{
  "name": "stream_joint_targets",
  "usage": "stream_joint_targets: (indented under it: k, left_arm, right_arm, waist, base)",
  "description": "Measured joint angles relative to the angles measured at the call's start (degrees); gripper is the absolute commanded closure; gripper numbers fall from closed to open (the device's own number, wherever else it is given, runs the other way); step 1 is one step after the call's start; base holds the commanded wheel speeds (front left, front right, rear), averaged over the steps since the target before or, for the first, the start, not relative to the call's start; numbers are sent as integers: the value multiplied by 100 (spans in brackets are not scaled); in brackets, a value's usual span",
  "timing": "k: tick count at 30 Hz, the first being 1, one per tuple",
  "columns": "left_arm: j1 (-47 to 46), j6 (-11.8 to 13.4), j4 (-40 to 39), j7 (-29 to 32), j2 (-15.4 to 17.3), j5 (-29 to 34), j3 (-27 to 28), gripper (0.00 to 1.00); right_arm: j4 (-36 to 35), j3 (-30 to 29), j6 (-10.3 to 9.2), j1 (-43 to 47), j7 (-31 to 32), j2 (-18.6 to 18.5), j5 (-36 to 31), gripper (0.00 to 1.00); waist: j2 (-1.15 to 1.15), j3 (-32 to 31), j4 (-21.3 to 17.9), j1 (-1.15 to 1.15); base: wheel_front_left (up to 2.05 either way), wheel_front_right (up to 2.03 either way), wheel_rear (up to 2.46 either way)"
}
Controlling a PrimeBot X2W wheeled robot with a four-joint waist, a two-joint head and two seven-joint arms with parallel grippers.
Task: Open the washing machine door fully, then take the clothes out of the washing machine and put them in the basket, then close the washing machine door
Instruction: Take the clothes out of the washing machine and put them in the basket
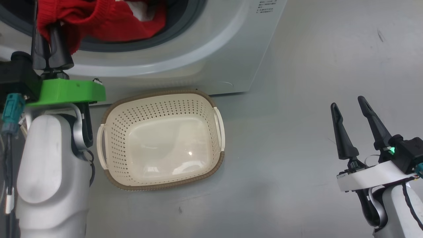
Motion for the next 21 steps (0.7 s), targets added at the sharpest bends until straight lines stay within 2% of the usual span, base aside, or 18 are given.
stream_joint_targets:
  k: [13, 21]
  left_arm:
    - [927, 0, -1042, -30, 2, 113, -157, 100]
    - [1643, 1, -1098, -30, 8, -387, -519, 100]
  right_arm:
    - [-7, 49, 0, 355, 0, 58, -52, 0]
    - [-108, 125, 0, 359, 0, 52, -52, 0]
  waist:
    - [0, -480, 226, 0]
    - [0, -422, 237, 0]
  base:
    - [0, 0, 0]
    - [0, 0, 0]
